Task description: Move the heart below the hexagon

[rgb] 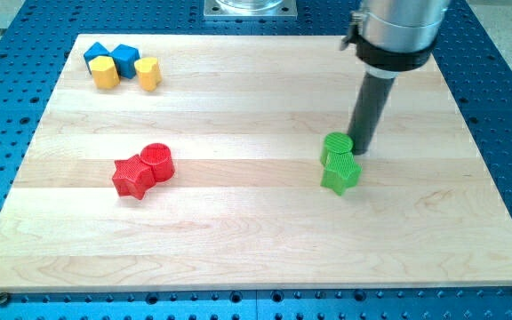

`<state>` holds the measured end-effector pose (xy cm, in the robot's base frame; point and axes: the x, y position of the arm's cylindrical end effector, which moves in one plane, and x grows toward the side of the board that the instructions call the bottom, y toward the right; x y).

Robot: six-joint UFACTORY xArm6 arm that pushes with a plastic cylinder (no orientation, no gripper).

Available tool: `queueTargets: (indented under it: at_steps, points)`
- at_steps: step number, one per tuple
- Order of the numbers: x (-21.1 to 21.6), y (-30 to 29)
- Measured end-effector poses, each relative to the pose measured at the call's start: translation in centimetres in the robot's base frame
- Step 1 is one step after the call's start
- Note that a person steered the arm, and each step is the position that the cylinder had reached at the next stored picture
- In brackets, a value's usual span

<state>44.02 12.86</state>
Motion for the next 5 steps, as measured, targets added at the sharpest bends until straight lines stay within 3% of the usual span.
queueTargets:
  at_steps: [1,2,3,5]
  points:
    - [-3.4,-0.8]
    - [0.5,-1.7]
    - [-1.0,-1.7]
    - [-12.4,-12.4]
